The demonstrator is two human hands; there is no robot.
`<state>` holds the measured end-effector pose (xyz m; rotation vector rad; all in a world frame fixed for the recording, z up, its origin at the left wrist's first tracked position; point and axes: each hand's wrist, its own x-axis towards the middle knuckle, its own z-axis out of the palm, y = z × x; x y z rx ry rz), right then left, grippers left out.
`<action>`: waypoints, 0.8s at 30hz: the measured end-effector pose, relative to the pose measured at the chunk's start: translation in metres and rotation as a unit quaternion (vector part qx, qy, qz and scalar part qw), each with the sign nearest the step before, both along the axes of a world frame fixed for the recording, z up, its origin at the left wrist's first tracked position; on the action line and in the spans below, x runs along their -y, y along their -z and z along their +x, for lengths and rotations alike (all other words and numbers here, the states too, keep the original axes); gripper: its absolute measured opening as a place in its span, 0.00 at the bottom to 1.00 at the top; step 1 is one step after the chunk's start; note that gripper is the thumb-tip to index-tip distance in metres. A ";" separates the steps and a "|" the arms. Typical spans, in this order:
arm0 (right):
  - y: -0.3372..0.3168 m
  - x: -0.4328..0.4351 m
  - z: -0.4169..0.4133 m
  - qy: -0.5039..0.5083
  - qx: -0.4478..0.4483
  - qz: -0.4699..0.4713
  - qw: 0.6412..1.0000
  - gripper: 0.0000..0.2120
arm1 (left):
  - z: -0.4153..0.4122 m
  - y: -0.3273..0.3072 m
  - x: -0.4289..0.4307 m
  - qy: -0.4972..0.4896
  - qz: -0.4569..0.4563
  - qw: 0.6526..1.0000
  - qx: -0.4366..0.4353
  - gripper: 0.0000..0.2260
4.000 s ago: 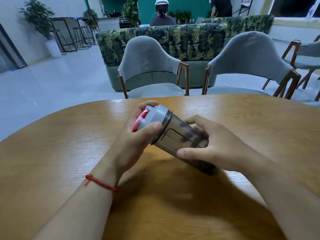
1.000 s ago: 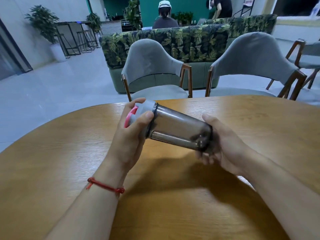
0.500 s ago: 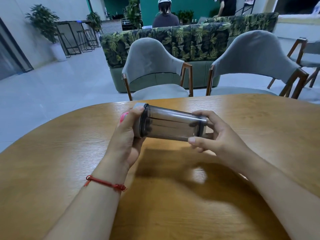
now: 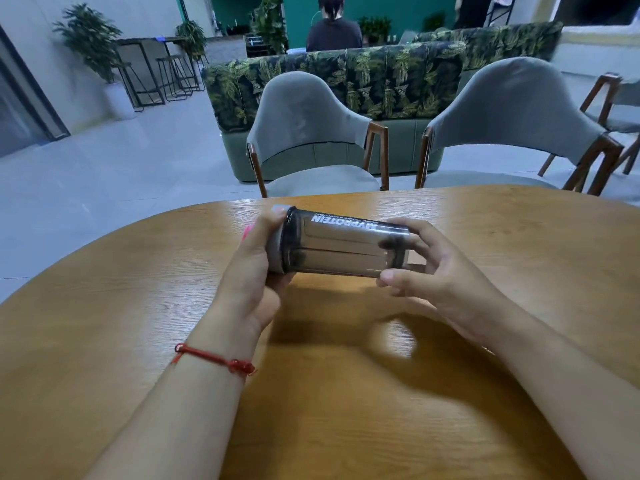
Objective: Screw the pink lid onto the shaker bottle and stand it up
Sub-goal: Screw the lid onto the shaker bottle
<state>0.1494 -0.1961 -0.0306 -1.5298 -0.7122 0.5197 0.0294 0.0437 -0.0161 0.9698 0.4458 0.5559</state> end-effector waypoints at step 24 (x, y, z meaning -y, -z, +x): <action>-0.002 0.004 -0.014 0.088 0.344 -0.127 0.926 0.26 | 0.001 0.000 0.006 0.045 -0.052 0.997 -0.037 0.15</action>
